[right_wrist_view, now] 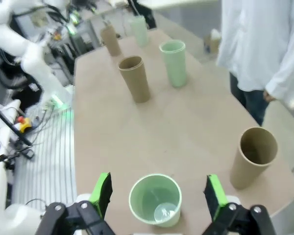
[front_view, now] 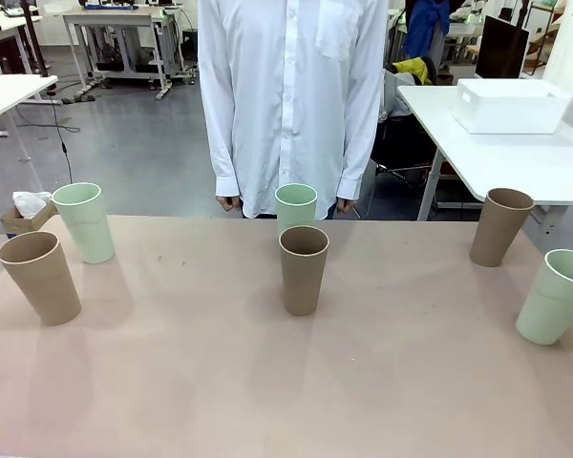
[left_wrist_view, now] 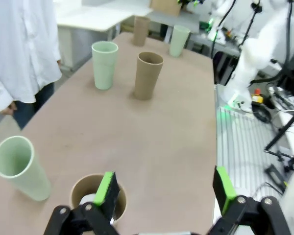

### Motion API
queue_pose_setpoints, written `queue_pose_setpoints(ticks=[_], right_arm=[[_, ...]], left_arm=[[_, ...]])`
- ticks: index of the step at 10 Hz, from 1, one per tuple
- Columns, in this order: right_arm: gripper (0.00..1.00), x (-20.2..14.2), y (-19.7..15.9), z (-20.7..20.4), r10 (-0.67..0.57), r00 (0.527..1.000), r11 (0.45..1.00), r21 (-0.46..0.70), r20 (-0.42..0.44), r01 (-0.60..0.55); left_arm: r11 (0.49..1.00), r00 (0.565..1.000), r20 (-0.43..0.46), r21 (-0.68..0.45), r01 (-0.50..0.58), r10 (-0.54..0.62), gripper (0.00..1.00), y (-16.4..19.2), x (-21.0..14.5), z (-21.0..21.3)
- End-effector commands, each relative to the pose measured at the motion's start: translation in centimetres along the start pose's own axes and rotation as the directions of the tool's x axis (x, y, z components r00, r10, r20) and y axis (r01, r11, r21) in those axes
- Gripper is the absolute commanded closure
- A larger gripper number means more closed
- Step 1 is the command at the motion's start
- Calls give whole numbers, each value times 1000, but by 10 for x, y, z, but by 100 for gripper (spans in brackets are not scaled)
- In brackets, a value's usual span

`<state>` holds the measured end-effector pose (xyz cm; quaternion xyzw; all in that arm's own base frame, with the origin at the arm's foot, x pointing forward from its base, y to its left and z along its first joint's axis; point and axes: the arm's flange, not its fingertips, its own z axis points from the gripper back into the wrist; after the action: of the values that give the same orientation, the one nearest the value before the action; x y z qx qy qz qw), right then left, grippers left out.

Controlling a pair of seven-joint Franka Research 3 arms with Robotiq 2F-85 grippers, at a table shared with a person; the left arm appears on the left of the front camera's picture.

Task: Stack the cups and store them in the basket.
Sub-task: Pick up two Reusable plastic cups , one in each hand.

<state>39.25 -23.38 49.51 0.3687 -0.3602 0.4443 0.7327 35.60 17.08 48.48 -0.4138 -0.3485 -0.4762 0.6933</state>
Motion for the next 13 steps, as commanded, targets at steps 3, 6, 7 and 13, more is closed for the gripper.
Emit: queue_pose_setpoints(ticks=[3, 6, 7, 13], right_arm=[[0, -61, -66, 39, 74, 985, 988, 125, 159, -95], [0, -113, -85, 18, 92, 970, 980, 154, 224, -129], [0, -120, -87, 12, 113, 958, 978, 142, 262, -155], [0, -118, -80, 15, 79, 974, 984, 143, 210, -111]], left_arm=[[985, 977, 160, -75, 155, -142, 0, 48, -61, 46], [976, 965, 202, -105, 189, -165, 0, 68, -111, 51], [974, 960, 234, -128, 186, -153, 0, 72, -107, 43], [986, 969, 214, -80, 143, -123, 0, 76, -125, 48]])
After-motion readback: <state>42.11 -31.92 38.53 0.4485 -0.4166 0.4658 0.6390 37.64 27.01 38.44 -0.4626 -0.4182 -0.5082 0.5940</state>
